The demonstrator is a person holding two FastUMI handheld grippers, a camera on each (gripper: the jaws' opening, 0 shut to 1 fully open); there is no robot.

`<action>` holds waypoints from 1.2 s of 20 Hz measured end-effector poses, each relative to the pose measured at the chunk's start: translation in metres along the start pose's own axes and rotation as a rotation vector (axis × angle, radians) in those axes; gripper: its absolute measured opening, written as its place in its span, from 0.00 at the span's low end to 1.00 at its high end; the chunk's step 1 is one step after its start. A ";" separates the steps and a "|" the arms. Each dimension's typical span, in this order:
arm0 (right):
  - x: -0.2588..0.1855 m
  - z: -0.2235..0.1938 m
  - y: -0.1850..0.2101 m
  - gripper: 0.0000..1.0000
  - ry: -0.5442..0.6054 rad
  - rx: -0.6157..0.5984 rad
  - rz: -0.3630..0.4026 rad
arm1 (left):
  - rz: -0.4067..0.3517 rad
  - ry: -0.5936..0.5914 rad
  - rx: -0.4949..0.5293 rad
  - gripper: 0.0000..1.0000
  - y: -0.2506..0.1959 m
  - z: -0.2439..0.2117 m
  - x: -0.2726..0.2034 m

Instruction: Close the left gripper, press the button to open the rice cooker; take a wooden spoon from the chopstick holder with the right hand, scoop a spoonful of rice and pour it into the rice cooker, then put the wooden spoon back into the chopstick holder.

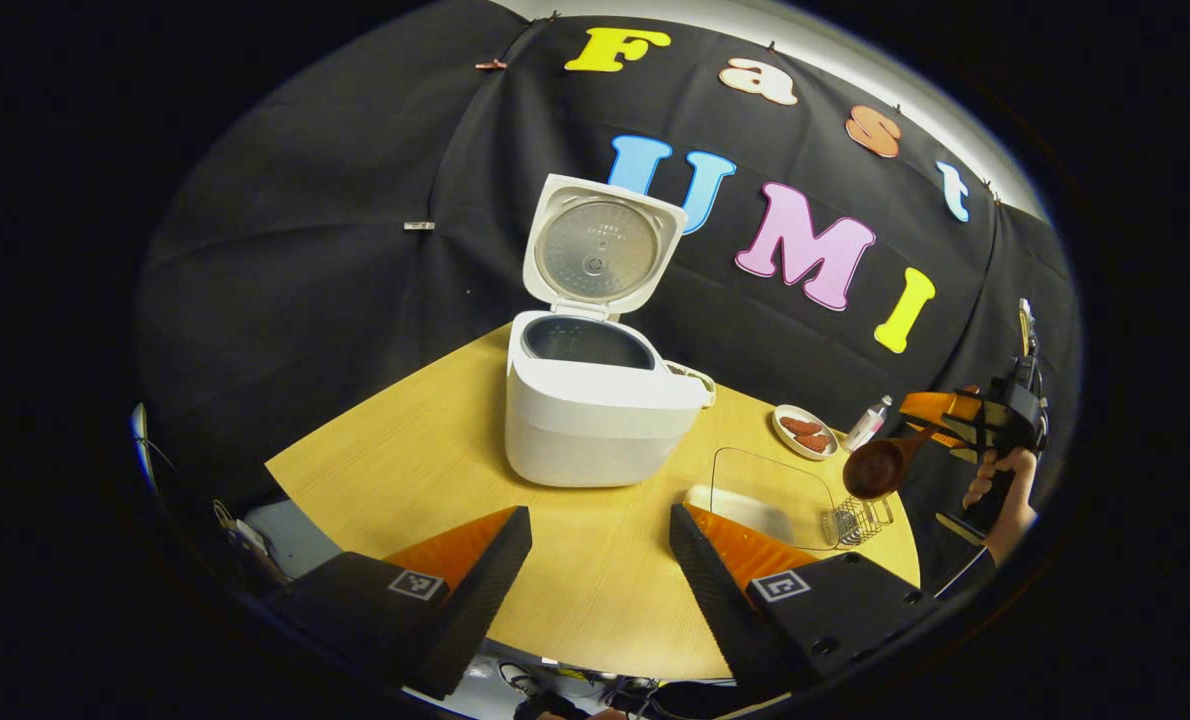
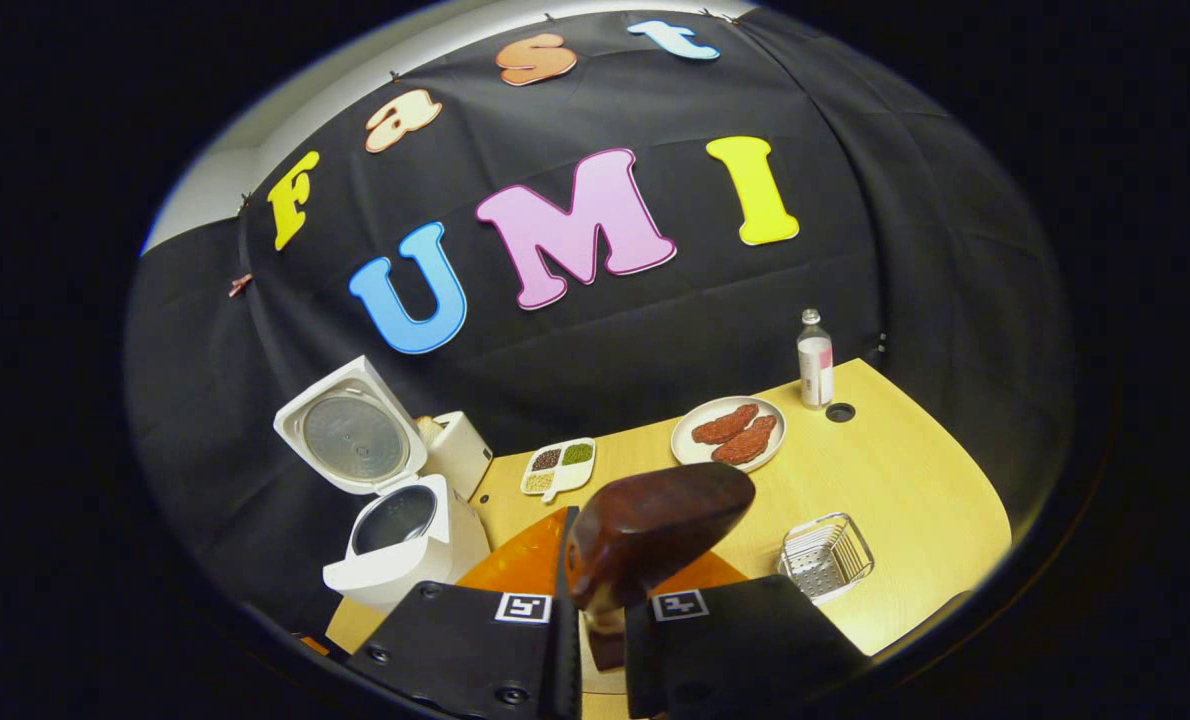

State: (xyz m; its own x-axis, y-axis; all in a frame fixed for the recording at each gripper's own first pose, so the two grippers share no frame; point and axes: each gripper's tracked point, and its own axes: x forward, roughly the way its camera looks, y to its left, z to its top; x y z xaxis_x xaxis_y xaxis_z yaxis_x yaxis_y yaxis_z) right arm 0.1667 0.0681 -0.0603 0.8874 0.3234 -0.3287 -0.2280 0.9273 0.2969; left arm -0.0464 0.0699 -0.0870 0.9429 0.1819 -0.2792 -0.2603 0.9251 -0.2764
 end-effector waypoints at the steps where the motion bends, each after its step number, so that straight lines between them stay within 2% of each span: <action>1: 0.005 -0.010 0.002 0.22 0.010 -0.017 -0.007 | 0.002 0.009 -0.004 0.96 0.005 -0.003 0.001; 7: 0.047 -0.064 0.016 0.22 0.028 -0.100 -0.032 | -0.005 0.066 -0.024 0.96 0.031 -0.015 0.015; 11: 0.069 -0.108 0.016 0.22 0.052 -0.195 -0.077 | 0.024 0.096 0.056 0.96 0.047 -0.027 0.032; 13: 0.075 -0.129 0.021 0.17 0.084 -0.197 -0.079 | 0.010 0.103 0.045 0.96 0.046 -0.030 0.033; 14: 0.077 -0.137 0.024 0.22 0.096 -0.211 -0.079 | 0.002 0.112 0.032 0.96 0.046 -0.033 0.034; 17: 0.076 -0.145 0.036 0.22 0.105 -0.258 -0.063 | -0.004 0.145 0.010 0.96 0.052 -0.046 0.039; 21: 0.069 -0.166 0.059 0.22 0.158 -0.175 -0.031 | -0.006 0.136 -0.006 0.96 0.061 -0.039 0.045; 24: 0.065 -0.172 0.066 0.22 0.190 -0.078 -0.039 | -0.004 0.131 -0.015 0.96 0.067 -0.035 0.047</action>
State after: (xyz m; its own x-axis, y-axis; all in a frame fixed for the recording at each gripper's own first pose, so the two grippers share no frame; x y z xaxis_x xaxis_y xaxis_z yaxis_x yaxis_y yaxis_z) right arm 0.1402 0.1827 -0.2167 0.8065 0.3094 -0.5038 -0.2313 0.9494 0.2127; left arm -0.0268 0.1285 -0.1504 0.9087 0.1322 -0.3959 -0.2607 0.9205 -0.2909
